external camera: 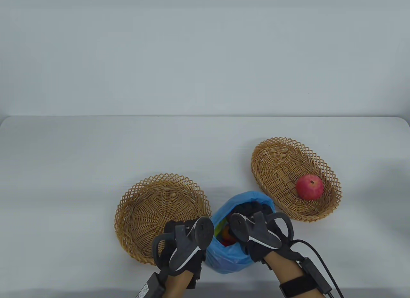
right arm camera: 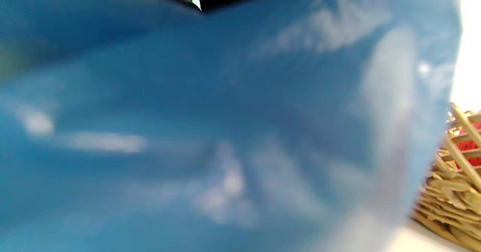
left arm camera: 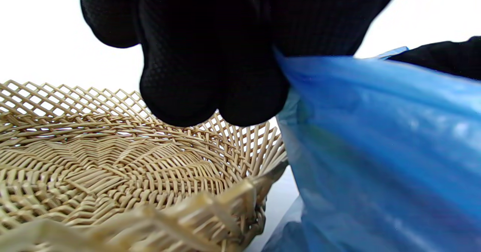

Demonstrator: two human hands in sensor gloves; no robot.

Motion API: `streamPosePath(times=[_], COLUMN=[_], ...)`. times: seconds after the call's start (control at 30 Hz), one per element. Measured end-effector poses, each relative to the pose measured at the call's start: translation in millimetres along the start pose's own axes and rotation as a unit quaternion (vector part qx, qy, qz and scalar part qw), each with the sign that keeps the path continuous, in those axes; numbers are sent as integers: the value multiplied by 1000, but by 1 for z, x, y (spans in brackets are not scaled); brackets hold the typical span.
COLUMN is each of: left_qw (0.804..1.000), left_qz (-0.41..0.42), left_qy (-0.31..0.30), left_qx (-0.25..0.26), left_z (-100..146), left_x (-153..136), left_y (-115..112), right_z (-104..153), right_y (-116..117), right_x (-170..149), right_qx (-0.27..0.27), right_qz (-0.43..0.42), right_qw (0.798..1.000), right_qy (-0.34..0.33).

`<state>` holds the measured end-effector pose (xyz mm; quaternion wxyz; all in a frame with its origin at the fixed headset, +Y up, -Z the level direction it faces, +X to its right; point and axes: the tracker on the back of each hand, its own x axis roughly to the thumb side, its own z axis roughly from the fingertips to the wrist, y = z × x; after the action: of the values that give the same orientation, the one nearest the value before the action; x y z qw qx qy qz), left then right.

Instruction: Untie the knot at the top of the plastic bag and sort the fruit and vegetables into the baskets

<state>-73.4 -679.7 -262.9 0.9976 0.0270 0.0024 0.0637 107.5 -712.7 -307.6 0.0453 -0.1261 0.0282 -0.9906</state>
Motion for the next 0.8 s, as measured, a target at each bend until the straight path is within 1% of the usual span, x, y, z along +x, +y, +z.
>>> streamPosePath(times=[0.27,0.37,0.5,0.57,0.73,0.8], left_qw=[1000,1000,1000,1000,1000,1000], left_qz=[0,0,2,7,17,17], left_qy=[0,0,1,3,5,6], left_qx=[0,0,-1,0,-1,-1], left_z=[0,0,0,0,0,0], left_x=[0,0,0,-2,-5,-5], left_y=[0,0,0,1,1,1], right_z=[-2,-3,-2,-1,3,5], right_y=[3,2,2,1,-13,-19], right_x=[-6,-8,-7,-7,-15,-20], right_qx=[3,-3,-19,-18,-12,4], right_qz=[-16,-28,-16,-18,-66,-91], right_qw=[1000,999,1000,1000,998,996], right_qy=[8,16,13,9,-13,-27])
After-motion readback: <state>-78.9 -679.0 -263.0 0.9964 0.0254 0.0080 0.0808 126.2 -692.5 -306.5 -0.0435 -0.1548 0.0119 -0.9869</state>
